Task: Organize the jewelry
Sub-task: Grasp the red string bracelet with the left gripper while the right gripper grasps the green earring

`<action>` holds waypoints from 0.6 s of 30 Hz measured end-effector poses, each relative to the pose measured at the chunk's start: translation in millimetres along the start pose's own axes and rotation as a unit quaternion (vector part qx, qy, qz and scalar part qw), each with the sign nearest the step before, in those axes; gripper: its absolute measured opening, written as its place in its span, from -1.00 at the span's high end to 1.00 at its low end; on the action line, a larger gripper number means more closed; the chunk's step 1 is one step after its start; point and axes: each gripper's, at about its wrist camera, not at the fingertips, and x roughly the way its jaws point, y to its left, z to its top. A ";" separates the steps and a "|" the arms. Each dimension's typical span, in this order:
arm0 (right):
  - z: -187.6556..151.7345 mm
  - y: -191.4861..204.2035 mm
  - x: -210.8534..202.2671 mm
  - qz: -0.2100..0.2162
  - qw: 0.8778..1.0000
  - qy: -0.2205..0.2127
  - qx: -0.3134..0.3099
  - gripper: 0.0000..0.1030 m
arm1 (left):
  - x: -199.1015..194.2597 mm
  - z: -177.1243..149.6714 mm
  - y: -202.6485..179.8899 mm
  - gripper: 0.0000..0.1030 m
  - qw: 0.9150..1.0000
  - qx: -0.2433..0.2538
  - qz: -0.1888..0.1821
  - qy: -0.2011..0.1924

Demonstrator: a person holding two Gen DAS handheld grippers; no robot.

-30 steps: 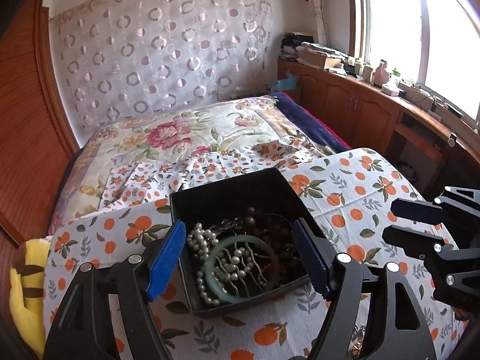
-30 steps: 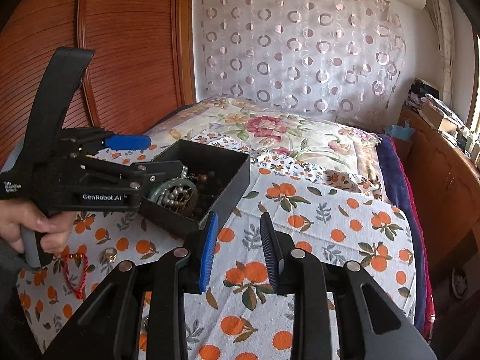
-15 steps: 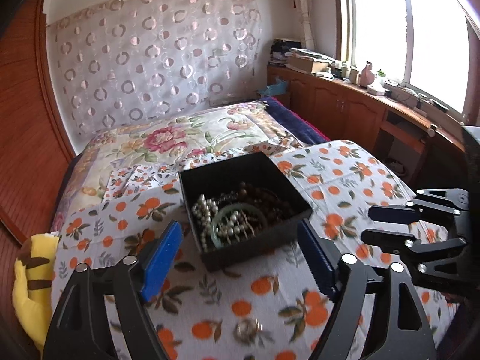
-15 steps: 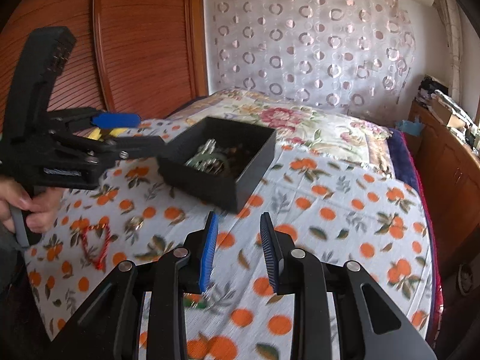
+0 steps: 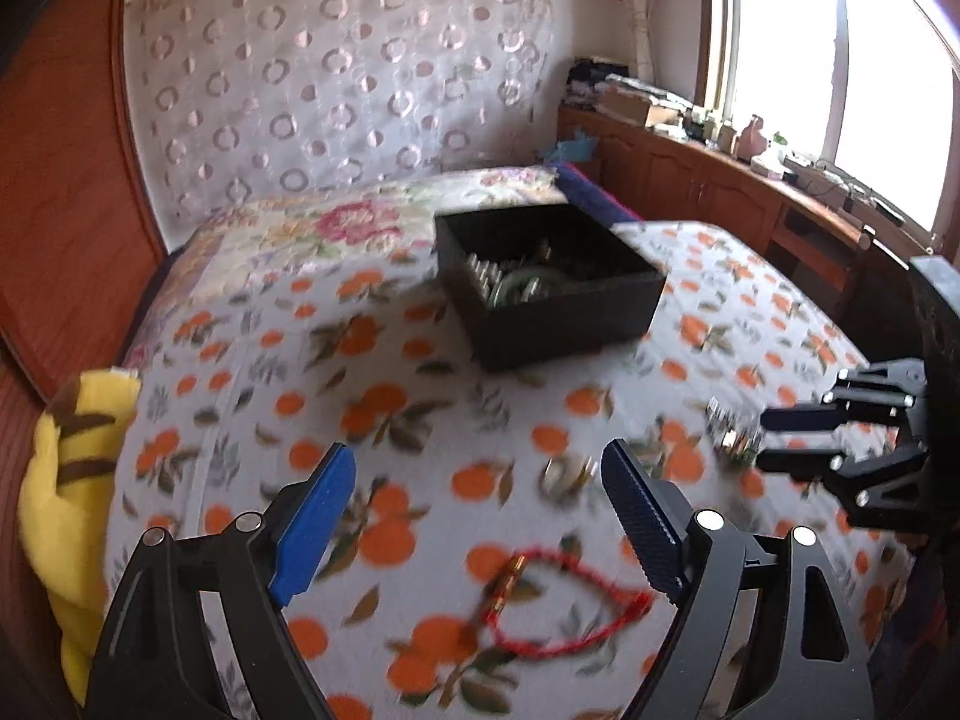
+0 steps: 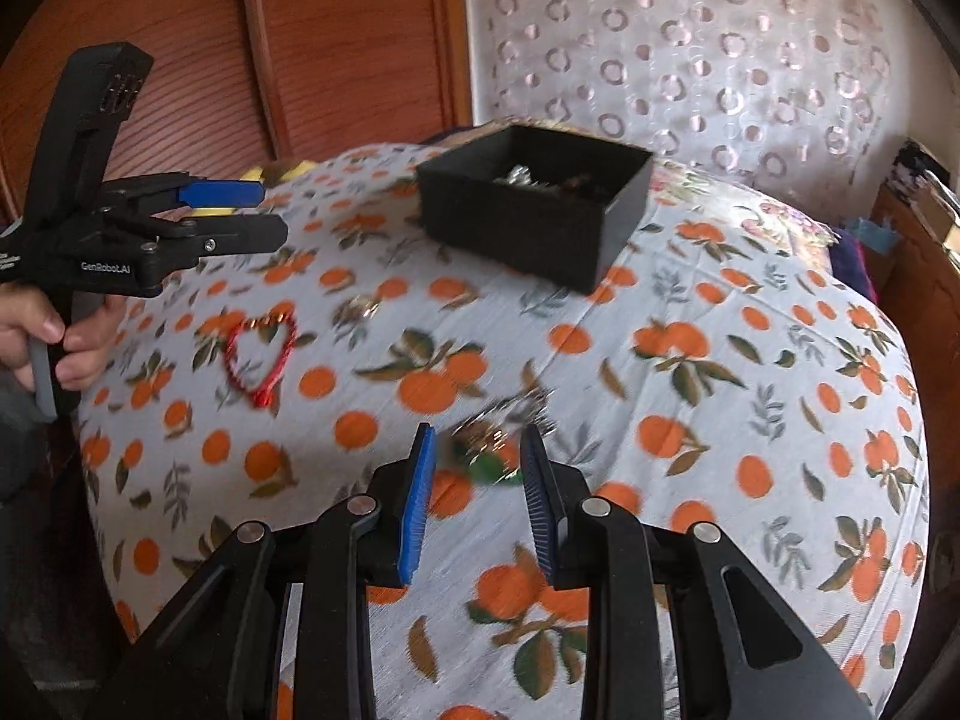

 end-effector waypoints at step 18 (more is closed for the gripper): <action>-6.1 7.8 3.2 0.002 0.998 0.044 -0.037 0.39 | 26.5 -37.3 8.4 -0.67 0.997 0.013 0.004 0.072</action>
